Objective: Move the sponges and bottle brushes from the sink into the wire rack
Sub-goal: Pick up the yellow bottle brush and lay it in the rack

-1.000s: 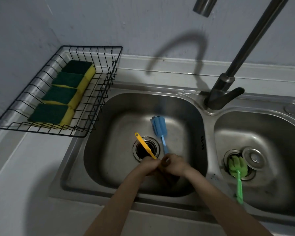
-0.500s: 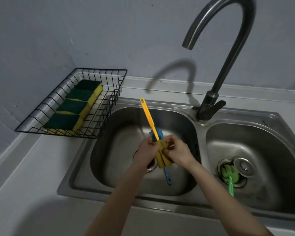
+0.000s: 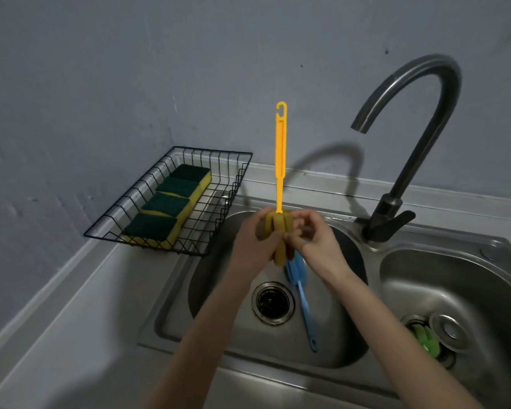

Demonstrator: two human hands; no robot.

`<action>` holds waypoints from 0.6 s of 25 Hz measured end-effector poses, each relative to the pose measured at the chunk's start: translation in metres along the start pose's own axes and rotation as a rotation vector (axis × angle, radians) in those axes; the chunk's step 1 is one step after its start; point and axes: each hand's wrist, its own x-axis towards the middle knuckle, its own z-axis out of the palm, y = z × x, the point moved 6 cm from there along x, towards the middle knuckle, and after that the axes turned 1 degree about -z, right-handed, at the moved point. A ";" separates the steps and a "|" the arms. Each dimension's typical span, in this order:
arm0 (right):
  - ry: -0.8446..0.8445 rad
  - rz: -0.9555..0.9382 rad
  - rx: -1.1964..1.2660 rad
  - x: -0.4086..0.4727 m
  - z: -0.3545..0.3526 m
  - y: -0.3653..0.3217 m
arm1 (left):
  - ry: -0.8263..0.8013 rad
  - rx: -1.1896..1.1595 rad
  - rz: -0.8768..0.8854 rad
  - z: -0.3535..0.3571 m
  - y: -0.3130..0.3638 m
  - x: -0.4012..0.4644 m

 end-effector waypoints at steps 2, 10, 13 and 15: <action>-0.034 0.012 0.100 0.009 0.010 -0.010 | -0.017 0.130 0.067 -0.012 0.010 0.005; -0.091 -0.033 0.126 0.065 0.043 -0.042 | -0.010 0.372 0.289 -0.064 0.044 0.049; -0.108 -0.034 0.054 0.092 0.053 -0.049 | 0.000 0.361 0.317 -0.080 0.043 0.072; -0.076 -0.044 -0.019 0.113 0.056 -0.055 | 0.019 0.372 0.327 -0.091 0.040 0.092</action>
